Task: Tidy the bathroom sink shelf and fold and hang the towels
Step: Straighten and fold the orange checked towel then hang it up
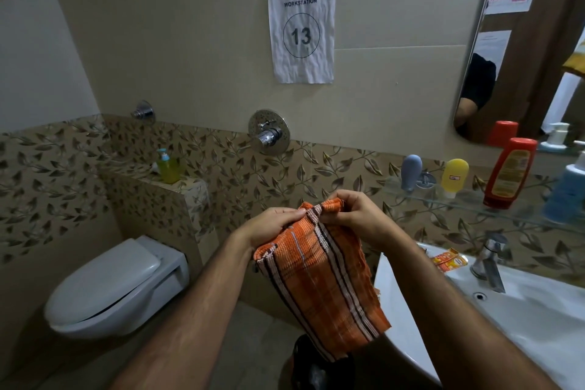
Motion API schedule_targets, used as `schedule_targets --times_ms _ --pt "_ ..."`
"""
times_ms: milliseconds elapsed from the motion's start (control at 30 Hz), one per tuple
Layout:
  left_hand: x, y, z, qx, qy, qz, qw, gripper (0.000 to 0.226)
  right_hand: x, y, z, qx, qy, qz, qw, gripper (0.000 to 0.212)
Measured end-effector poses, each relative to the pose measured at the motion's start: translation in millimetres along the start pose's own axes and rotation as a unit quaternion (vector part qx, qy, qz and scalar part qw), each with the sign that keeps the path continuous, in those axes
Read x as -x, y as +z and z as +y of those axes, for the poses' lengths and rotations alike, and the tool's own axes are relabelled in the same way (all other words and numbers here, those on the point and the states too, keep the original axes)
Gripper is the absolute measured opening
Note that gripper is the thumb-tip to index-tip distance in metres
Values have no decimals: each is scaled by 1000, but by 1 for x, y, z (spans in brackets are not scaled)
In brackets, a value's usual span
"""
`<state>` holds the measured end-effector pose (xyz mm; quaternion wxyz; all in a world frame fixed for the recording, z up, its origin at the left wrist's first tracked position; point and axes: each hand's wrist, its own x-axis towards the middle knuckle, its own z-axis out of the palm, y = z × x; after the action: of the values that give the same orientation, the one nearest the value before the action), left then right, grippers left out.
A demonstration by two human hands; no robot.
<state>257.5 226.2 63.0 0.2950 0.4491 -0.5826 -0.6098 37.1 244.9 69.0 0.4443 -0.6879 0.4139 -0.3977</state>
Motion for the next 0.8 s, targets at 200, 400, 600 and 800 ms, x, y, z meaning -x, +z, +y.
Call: schedule_targets --times_ms 200,400,600,800 --pt "-5 -3 -4 0 -18 -4 1000 31 6 -5 2 49 11 -29 998 6" --pt "-13 -2 -7 -47 28 112 992 25 13 -10 -3 52 19 -96 994 9" --pt "-11 12 -1 -121 63 119 984 24 10 2 -18 118 36 -156 980 14" --pt "-6 17 3 -204 86 93 971 29 -2 10 -12 220 1 40 975 24"
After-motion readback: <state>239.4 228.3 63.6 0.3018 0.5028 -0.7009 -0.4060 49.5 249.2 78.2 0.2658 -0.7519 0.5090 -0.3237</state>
